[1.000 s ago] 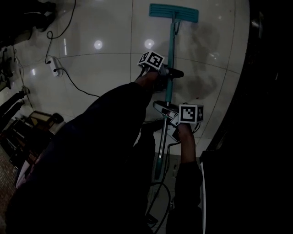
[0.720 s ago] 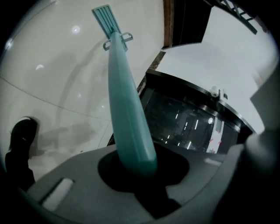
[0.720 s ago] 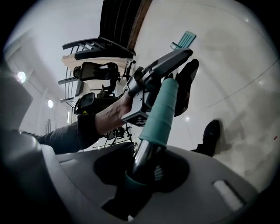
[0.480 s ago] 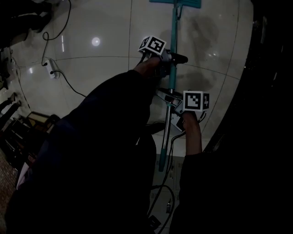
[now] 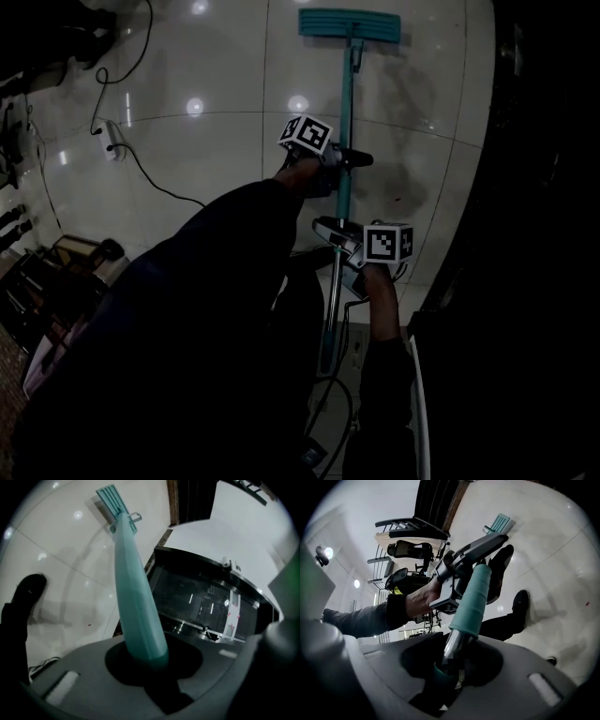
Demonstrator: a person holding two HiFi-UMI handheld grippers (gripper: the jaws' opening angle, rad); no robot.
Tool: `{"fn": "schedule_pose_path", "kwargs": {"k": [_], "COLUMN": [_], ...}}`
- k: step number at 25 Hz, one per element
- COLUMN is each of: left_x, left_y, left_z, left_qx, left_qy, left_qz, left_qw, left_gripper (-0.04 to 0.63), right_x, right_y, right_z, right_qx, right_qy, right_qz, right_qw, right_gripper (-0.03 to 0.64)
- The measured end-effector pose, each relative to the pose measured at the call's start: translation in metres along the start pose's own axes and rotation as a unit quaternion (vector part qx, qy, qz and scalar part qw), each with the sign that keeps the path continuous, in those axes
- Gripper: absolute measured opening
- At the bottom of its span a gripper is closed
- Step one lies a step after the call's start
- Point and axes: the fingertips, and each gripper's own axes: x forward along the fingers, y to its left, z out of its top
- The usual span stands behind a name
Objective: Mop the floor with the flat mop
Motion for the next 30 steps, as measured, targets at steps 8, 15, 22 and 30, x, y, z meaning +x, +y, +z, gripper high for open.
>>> {"fn": "schedule_pose_path", "kwargs": {"k": [8,15,22,30], "left_x": [0.008,0.023,0.035,0.034], "left_y": [0.056,0.114,0.145,0.148], "left_z": [-0.166,-0.272,-0.319,-0.297], "left_qx": [-0.027,-0.044,-0.051,-0.063], "left_qy": [0.008,0.023,0.045,0.039], "left_qz": [0.019,0.034,0.042,0.046], "left_qw": [0.9994,0.9982,0.9968,0.9962], "left_gripper": [0.094,0.095,0.095,0.095], "right_x": [-0.014,-0.021,-0.025,-0.018], "right_y": [-0.013,-0.047,-0.071,-0.074], "right_z": [-0.165,-0.276,-0.325,-0.302], "right_qx": [0.023,0.039,0.047,0.061], "right_qy": [0.007,0.016,0.023,0.011], "right_qz": [0.010,0.011,-0.007,0.001], "right_qw": [1.000,0.999,0.999,0.998], "right_gripper": [0.124,0.126,0.126,0.126]}}
